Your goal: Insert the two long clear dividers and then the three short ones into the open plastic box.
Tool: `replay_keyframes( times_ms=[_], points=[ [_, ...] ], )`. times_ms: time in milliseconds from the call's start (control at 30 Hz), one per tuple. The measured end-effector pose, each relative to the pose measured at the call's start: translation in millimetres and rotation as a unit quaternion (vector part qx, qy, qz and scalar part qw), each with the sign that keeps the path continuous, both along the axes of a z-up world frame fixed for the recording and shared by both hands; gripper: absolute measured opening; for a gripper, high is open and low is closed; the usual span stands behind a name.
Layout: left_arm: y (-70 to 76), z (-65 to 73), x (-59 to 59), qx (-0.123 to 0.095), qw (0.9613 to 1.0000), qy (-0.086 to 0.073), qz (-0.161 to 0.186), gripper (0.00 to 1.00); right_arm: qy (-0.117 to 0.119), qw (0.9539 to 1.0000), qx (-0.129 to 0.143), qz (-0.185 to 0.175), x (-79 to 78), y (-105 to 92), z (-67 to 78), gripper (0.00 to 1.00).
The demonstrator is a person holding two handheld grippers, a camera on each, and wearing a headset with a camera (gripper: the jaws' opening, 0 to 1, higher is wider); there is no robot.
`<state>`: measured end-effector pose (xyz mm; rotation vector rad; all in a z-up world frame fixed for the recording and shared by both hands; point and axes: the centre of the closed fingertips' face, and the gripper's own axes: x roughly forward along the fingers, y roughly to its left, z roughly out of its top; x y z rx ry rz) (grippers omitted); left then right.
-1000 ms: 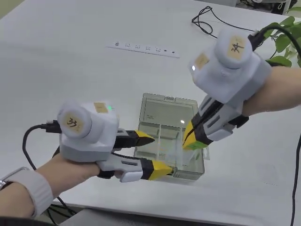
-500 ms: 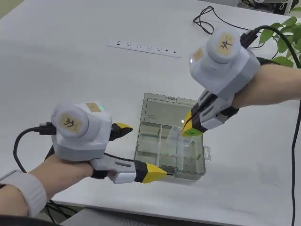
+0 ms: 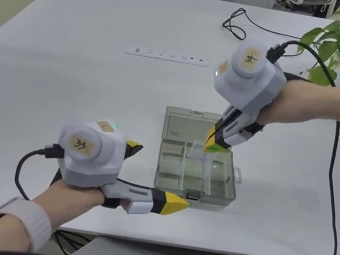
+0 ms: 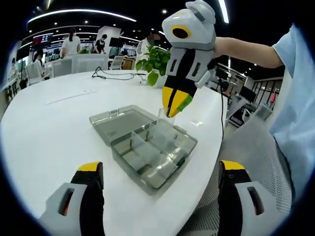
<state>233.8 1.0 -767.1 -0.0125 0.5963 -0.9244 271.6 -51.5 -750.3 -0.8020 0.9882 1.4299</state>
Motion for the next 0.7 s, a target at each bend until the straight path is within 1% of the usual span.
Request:
replay_keyframes(
  times_ms=[133,233,367,433,533,567,700],
  points=[
    [0.2,-1.2,-1.2,-0.001,1.0,0.002,0.0,0.98,0.007,1.0,-0.001,-0.004,-3.3,-0.7,-3.6,0.02],
    [0.4,-2.7,-2.5,-0.001,1.0,0.003,-0.001,0.97,0.003,1.0,-0.002,-0.002,-3.2,-1.8,-6.6,0.02],
    [0.7,-3.7,-3.7,0.0,1.0,0.005,-0.001,0.97,0.004,1.0,-0.001,-0.001,-3.0,-1.5,-8.6,0.02],
    [0.9,-4.6,-4.1,0.0,1.0,0.006,-0.001,0.96,0.009,1.0,-0.002,-0.002,-4.8,-1.6,-9.6,0.02],
    [1.5,-5.2,-4.9,0.0,1.0,0.008,-0.001,0.96,0.006,1.0,-0.004,0.002,-3.3,-3.1,-13.6,0.02],
    [1.7,-5.1,-5.0,0.0,1.0,0.008,0.0,0.96,0.005,1.0,0.0,0.0,-2.4,-2.0,-13.2,0.02],
    [1.8,-6.1,-5.7,0.0,0.9999,0.01,-0.001,0.95,0.004,1.0,0.0,0.004,-4.9,-1.3,-14.7,0.02]
  ],
)
